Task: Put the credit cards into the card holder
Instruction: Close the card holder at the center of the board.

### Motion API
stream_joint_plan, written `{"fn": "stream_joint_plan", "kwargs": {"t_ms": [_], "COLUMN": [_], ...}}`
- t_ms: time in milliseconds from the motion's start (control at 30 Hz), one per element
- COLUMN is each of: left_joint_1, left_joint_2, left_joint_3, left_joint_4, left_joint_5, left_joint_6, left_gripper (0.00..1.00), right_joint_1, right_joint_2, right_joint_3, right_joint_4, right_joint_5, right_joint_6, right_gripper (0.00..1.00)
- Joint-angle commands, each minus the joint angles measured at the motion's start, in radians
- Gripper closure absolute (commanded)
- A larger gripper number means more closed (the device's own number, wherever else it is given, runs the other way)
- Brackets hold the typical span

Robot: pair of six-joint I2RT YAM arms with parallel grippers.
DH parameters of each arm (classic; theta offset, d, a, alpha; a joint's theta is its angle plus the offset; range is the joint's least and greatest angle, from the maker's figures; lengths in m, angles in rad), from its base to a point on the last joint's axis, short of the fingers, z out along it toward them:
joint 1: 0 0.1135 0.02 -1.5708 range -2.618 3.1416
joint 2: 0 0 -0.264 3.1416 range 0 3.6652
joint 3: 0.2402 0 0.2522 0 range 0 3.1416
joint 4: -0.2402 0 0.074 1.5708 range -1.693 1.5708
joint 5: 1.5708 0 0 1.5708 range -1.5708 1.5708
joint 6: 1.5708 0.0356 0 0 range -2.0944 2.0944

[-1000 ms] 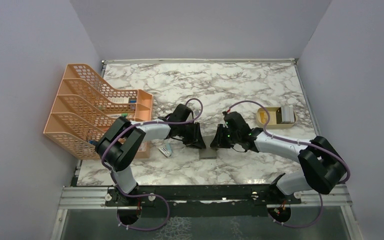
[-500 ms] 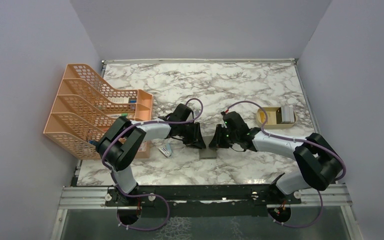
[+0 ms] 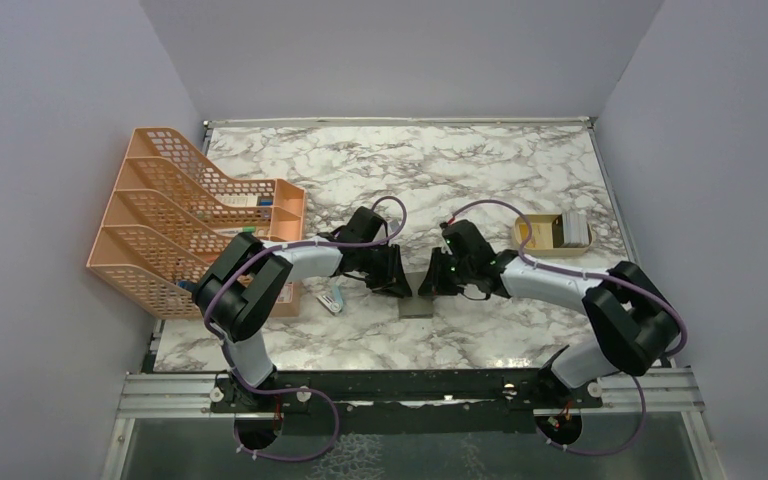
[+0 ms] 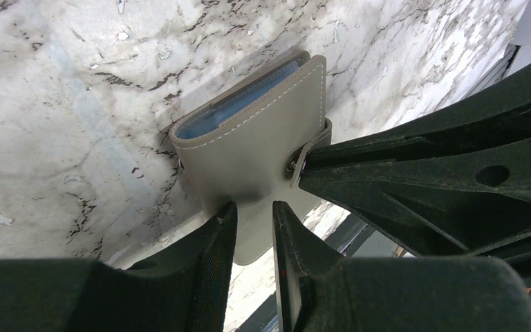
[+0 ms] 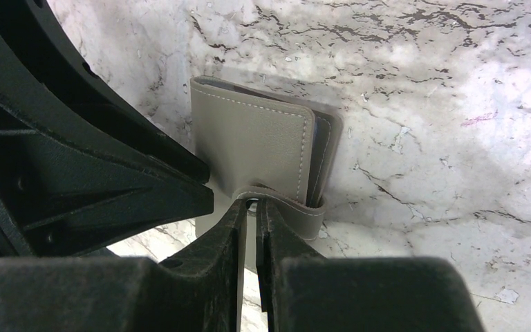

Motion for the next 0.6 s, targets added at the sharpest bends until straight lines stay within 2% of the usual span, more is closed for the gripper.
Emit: {"fn": "stream_joint_plan", "kwargs": {"t_ms": [0,333,567], "left_joint_1": [-0.004,-0.006,-0.007], "left_joint_2": [0.045,0.045,0.055], "left_joint_3": [0.003,0.001,-0.004], "left_joint_4": [-0.018,-0.007,0.004], "left_joint_5": [-0.095,-0.096,-0.093], "left_joint_6": [0.027,0.022,0.020], "left_gripper": [0.70,0.70,0.70], "right_joint_1": [0.000,0.002,0.016], "right_joint_2": [0.042,0.129,0.200], "right_joint_3": [0.031,0.064,0.110], "right_joint_4": [-0.099,-0.147,-0.221], "right_joint_5": [0.062,0.075,0.136], "right_joint_6": [-0.022,-0.020,-0.026], "right_gripper": [0.89,0.90,0.90]}}
